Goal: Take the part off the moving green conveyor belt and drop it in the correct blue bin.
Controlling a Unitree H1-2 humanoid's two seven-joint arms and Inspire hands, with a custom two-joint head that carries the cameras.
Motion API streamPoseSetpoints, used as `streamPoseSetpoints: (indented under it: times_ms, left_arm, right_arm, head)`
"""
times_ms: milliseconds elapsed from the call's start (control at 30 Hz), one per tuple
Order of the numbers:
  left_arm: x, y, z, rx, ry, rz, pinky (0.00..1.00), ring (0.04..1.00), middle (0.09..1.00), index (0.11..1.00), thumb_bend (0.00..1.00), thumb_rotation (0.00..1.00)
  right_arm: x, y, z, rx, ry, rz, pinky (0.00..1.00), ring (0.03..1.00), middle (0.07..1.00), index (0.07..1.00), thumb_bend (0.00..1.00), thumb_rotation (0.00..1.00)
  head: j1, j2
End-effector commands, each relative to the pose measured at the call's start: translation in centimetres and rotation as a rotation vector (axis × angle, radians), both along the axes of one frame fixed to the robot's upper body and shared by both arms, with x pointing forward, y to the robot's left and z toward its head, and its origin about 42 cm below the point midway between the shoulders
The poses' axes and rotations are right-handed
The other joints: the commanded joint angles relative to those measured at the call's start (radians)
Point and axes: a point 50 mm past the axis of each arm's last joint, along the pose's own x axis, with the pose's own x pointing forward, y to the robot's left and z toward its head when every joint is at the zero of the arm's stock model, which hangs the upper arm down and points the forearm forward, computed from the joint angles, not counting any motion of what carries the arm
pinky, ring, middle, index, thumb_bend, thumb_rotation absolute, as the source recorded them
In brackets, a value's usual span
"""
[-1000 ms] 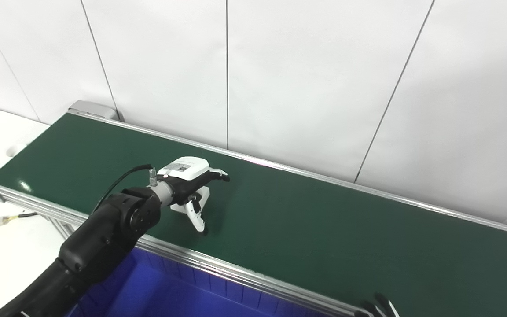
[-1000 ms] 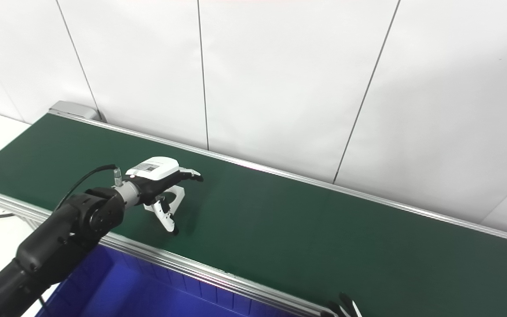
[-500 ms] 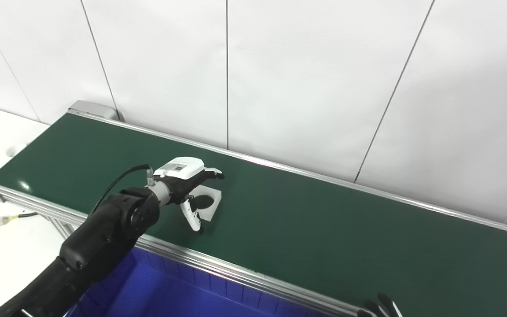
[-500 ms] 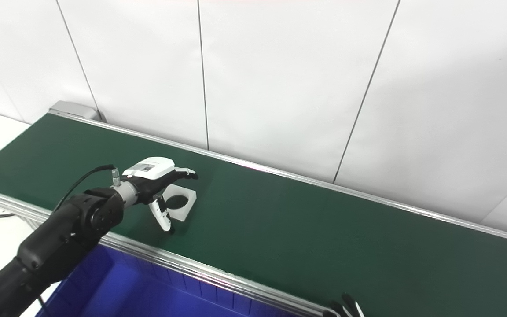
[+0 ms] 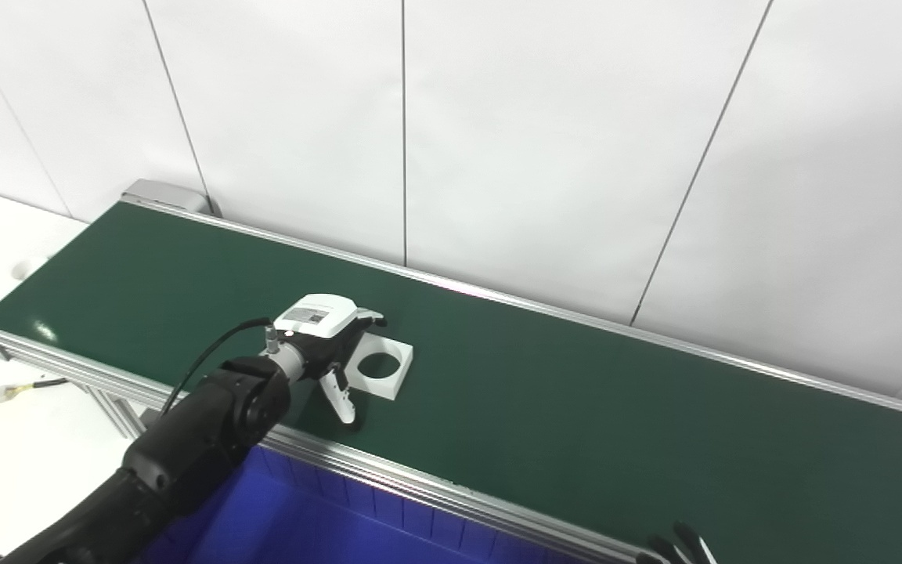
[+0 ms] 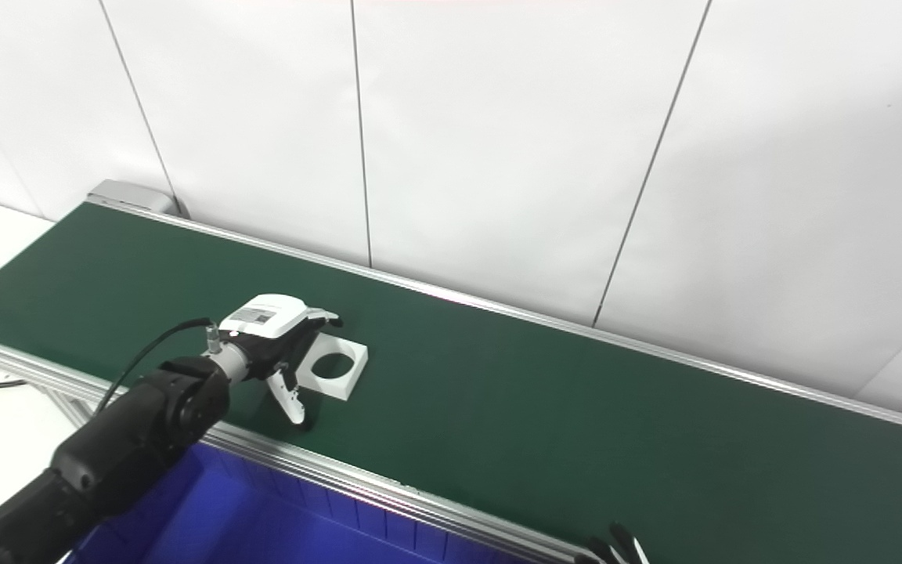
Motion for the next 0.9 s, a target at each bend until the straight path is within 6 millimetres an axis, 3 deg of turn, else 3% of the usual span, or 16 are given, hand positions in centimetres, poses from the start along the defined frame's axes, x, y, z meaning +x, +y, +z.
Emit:
streamPoseSetpoints:
  times_ms: [0, 167, 267, 533, 733, 767, 800, 867]
  left_arm:
    - [0.0, -0.3, -1.6, 0.049, -0.008, -0.006, 0.88, 0.864, 0.858, 0.846, 0.93, 0.22]
    - [0.0, -0.9, -3.8, 0.053, -0.017, -0.008, 0.78, 0.804, 0.814, 0.812, 0.85, 0.12]
    - [0.2, -1.0, -4.6, 0.069, -0.023, -0.013, 0.78, 0.798, 0.801, 0.806, 0.80, 0.16]
    - [0.4, -1.1, -5.1, 0.025, -0.049, -0.045, 0.75, 0.742, 0.721, 0.692, 0.77, 0.04]
    - [0.0, -1.7, -5.5, -0.014, -0.051, -0.112, 0.71, 0.734, 0.728, 0.677, 0.76, 0.02]
    - [0.0, -1.7, -5.5, -0.022, -0.052, -0.120, 0.68, 0.646, 0.579, 0.583, 0.62, 0.01]
    - [-0.1, -1.9, -5.4, -0.027, -0.040, -0.134, 0.65, 0.594, 0.514, 0.545, 0.56, 0.00]
    - [-0.2, -2.1, -5.2, -0.030, -0.006, -0.157, 0.61, 0.529, 0.473, 0.525, 0.53, 0.00]
  right_arm:
    - [0.2, 0.3, 1.0, 0.028, -0.068, 0.006, 0.70, 0.789, 0.839, 0.918, 0.65, 0.55]
    - [0.1, 0.3, 1.0, 0.032, -0.063, 0.007, 0.71, 0.792, 0.840, 0.924, 0.67, 0.56]
    - [0.1, 0.4, 1.1, 0.029, -0.062, 0.006, 0.71, 0.792, 0.841, 0.927, 0.67, 0.57]
    - [0.0, 0.4, 1.0, 0.024, -0.066, 0.005, 0.70, 0.788, 0.840, 0.926, 0.68, 0.58]
    - [0.0, 0.7, 1.0, 0.035, -0.069, 0.006, 0.70, 0.786, 0.837, 0.921, 0.66, 0.55]
    - [0.0, 0.7, 1.0, 0.036, -0.069, 0.005, 0.70, 0.784, 0.835, 0.921, 0.66, 0.54]
    - [0.0, 0.8, 1.0, 0.035, -0.072, 0.004, 0.69, 0.782, 0.834, 0.921, 0.65, 0.54]
    - [0.0, 0.9, 1.0, 0.034, -0.075, 0.002, 0.69, 0.779, 0.831, 0.919, 0.65, 0.54]
  head:
    - [0.000, 0.000]
    - [-0.005, 0.001]
    - [-0.004, 0.001]
    - [-0.011, 0.004]
    - [-0.020, 0.005]
    - [-0.020, 0.005]
    - [-0.023, 0.006]
    - [-0.024, 0.007]
